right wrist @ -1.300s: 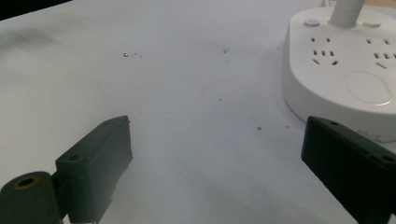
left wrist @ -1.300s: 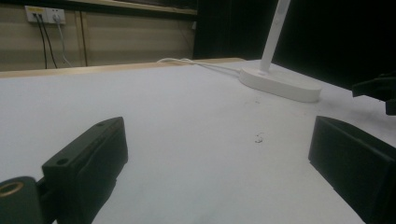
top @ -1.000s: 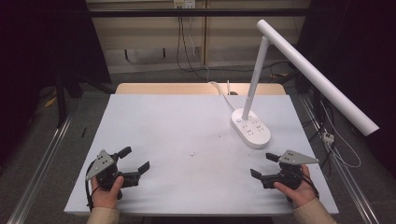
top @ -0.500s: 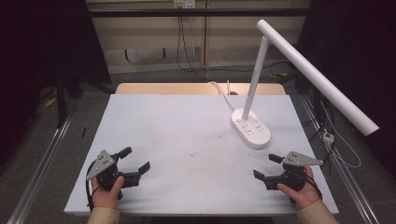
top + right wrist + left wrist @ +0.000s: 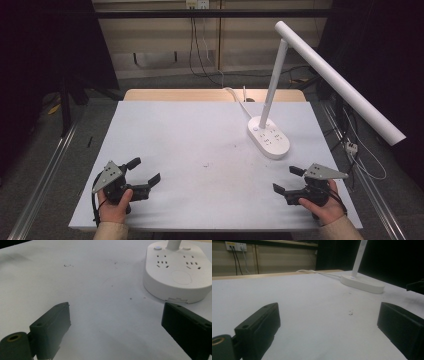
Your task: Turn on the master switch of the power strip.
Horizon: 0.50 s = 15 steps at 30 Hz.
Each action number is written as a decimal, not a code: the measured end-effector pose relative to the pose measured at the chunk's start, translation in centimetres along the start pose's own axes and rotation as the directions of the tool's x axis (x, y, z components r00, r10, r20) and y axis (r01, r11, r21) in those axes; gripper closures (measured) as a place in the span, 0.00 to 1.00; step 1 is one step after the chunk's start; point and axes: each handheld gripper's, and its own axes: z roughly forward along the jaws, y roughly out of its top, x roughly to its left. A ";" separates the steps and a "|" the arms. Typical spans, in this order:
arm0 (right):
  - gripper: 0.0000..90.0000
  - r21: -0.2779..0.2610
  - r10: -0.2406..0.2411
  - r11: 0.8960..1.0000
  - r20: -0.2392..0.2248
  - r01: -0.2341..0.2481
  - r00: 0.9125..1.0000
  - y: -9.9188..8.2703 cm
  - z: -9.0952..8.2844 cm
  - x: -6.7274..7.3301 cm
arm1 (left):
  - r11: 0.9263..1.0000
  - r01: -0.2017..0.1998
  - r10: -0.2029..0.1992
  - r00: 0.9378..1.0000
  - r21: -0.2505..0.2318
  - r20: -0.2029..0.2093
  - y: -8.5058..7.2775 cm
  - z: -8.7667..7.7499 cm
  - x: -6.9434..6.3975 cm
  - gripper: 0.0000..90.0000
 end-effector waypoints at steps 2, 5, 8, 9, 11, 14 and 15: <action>0.09 0.000 0.000 1.000 0.002 0.000 1.000 -0.1 -0.1 0.0 | 1.000 0.002 -0.002 1.000 0.000 0.000 0.0 0.0 0.0 0.05; 0.09 0.000 -0.002 1.000 0.002 0.002 1.000 -0.2 -0.2 -0.1 | 1.000 -0.002 0.002 1.000 0.002 -0.002 0.0 0.0 0.0 0.05; 0.09 -0.002 -0.002 1.000 0.004 0.002 1.000 -0.3 -0.2 -0.2 | 1.000 0.003 -0.003 1.000 -0.002 0.000 0.0 0.0 0.0 0.05; 0.09 -0.005 -0.001 1.000 0.004 0.001 1.000 -0.3 -0.2 -0.2 | 1.000 0.004 -0.004 1.000 -0.003 -0.001 0.0 0.0 0.0 0.05; 0.09 -0.014 -0.002 1.000 0.001 0.002 1.000 -0.2 -0.4 -0.2 | 1.000 0.004 -0.004 1.000 -0.003 -0.002 0.0 0.1 0.0 0.05; 0.09 -0.019 0.003 1.000 0.002 -0.003 1.000 -0.2 -0.5 -0.2 | 1.000 0.002 -0.002 1.000 0.000 -0.002 0.1 0.1 0.0 0.05; 0.09 -0.018 0.003 1.000 0.003 -0.003 1.000 -0.2 -0.5 -0.2 | 1.000 0.001 -0.001 1.000 0.001 -0.004 0.1 0.1 0.0 0.05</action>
